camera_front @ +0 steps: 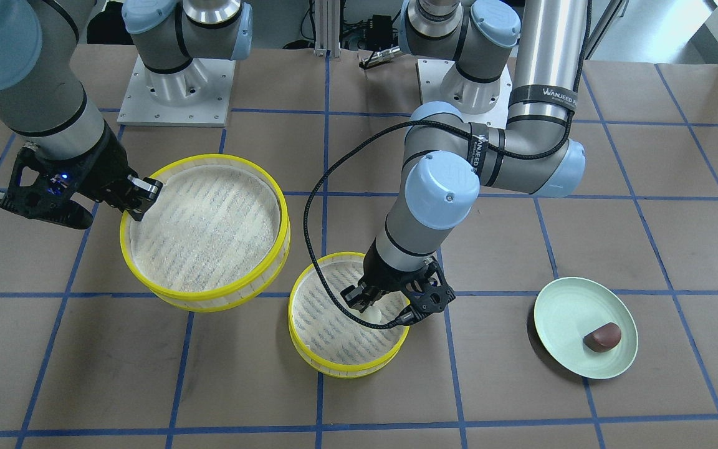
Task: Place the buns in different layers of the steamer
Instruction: 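Move the white bun with the left gripper into the bottom steamer tier, then open the left gripper to release the white bun and withdraw, then restack the top tier with the right gripper while the left gripper moves to the plate, then lower the left gripper onto the dark brown bun and close on it, then lift the brown bun with the left gripper while the right gripper releases and rises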
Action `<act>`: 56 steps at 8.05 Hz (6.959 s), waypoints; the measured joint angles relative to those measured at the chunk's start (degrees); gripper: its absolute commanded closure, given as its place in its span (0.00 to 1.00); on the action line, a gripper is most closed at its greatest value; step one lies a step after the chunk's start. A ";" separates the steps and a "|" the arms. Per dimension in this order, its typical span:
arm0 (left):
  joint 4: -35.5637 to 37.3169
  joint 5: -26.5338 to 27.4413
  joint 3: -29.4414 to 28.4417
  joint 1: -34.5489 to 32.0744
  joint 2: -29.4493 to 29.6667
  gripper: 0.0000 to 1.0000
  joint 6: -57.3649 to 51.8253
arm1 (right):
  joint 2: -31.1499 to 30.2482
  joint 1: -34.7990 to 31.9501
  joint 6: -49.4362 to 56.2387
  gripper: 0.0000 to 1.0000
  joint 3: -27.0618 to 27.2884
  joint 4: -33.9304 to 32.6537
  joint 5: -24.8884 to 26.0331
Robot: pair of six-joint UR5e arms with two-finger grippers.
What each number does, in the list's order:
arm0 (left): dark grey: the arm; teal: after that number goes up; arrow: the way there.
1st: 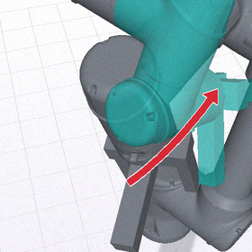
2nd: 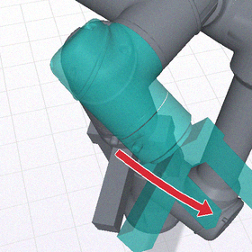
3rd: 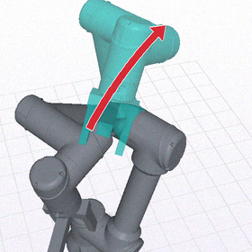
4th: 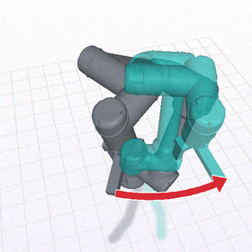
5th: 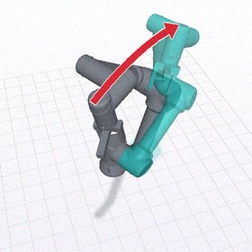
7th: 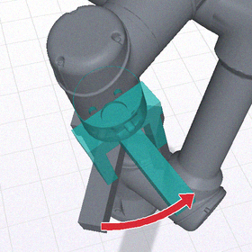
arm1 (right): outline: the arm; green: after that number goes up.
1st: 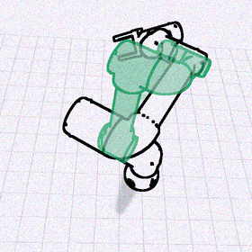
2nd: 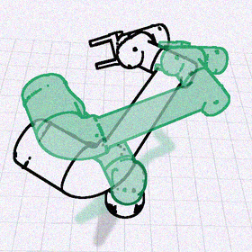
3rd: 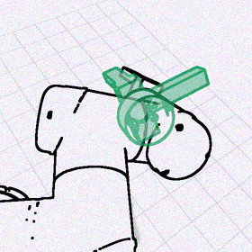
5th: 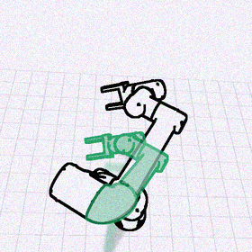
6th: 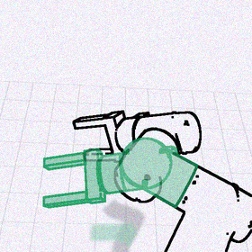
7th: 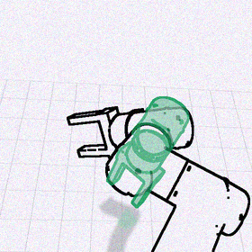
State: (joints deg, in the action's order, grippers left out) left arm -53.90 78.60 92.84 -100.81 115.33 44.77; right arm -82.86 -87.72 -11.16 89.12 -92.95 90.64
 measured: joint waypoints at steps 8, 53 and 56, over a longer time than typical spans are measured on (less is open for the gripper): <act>1.17 0.68 -0.34 0.02 -1.58 0.00 -1.95 | -0.02 0.00 0.00 0.96 0.00 -0.08 0.10; -4.99 13.13 0.53 30.43 -1.98 1.00 -34.53 | -0.11 -6.86 -9.90 0.00 -2.40 -2.02 -0.46; -9.59 12.95 0.42 21.84 -8.53 1.00 -25.62 | -10.30 -1.04 -2.76 0.00 -1.58 10.37 -0.58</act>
State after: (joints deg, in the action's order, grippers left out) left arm -63.49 91.55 93.26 -78.98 106.80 19.16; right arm -93.16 -88.76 -13.93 87.54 -82.57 90.06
